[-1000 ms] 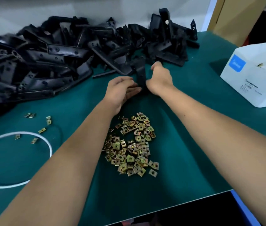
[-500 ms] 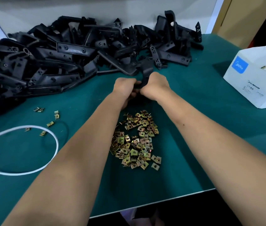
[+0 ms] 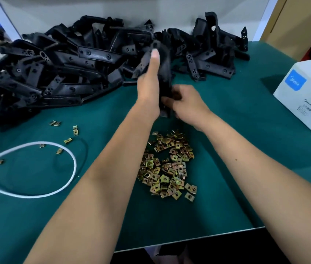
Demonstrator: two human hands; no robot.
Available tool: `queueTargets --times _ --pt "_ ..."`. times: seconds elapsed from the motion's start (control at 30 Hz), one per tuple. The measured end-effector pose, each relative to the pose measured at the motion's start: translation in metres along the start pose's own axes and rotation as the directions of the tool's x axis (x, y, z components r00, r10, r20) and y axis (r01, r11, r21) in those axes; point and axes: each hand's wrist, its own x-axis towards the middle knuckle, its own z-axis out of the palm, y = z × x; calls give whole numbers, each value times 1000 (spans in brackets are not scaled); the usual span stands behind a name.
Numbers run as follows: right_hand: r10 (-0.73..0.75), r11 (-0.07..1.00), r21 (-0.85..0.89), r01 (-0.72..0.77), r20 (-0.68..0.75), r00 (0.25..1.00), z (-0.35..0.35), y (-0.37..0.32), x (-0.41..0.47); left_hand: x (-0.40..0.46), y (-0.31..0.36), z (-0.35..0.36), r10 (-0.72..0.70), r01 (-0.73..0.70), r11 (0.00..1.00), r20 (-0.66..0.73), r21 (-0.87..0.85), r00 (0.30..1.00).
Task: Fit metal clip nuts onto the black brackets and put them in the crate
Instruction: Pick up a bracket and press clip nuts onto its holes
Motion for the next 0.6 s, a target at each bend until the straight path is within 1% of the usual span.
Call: queueTargets --times 0.03,0.07,0.13,0.17,0.23,0.3,0.33,0.37,0.4,0.43,0.47,0.5,0.53,0.6 --pt "-73 995 -59 76 47 996 4 -6 -1 -1 12 0 -7 7 998 6 -60 1000" --pt "-109 992 -54 114 93 990 8 -13 -1 -3 22 -2 26 -26 997 1 -71 1000" --pt "-116 992 -28 123 168 979 7 -25 0 -8 36 -11 127 -128 992 -37 -24 991" --pt "-114 987 -89 135 208 971 5 -29 1 -11 41 -19 173 -173 985 -75 6 982" --pt "-60 940 -300 164 325 944 -4 -30 2 -16 43 -38 261 -251 965 -181 75 948" --pt "45 879 -442 179 452 891 -8 -27 -4 -23 36 -58 366 -308 920 -255 241 895" --pt "86 861 -473 187 497 863 -7 -24 -7 -24 27 -67 421 -318 875 -250 365 872" --pt "101 855 -481 196 523 847 -3 -21 -9 -23 17 -76 466 -305 800 -217 516 858" --pt "87 861 -465 205 533 842 1 -17 -11 -21 7 -86 494 -271 682 -154 679 856" --pt "54 872 -438 220 532 845 4 -15 -14 -19 -1 -93 499 -227 521 -78 823 863" --pt "17 879 -415 236 521 854 6 -14 -16 -16 -7 -98 475 -186 365 -10 912 880" --pt "-17 881 -402 248 497 868 8 -11 -17 -13 -12 -103 437 -160 260 32 952 899" --pt "-52 880 -400 257 457 888 8 -7 -19 -11 -15 -104 412 -158 217 56 963 910" --pt "-121 893 -372 253 343 932 11 0 -22 -11 -17 -104 413 -193 251 75 949 907"
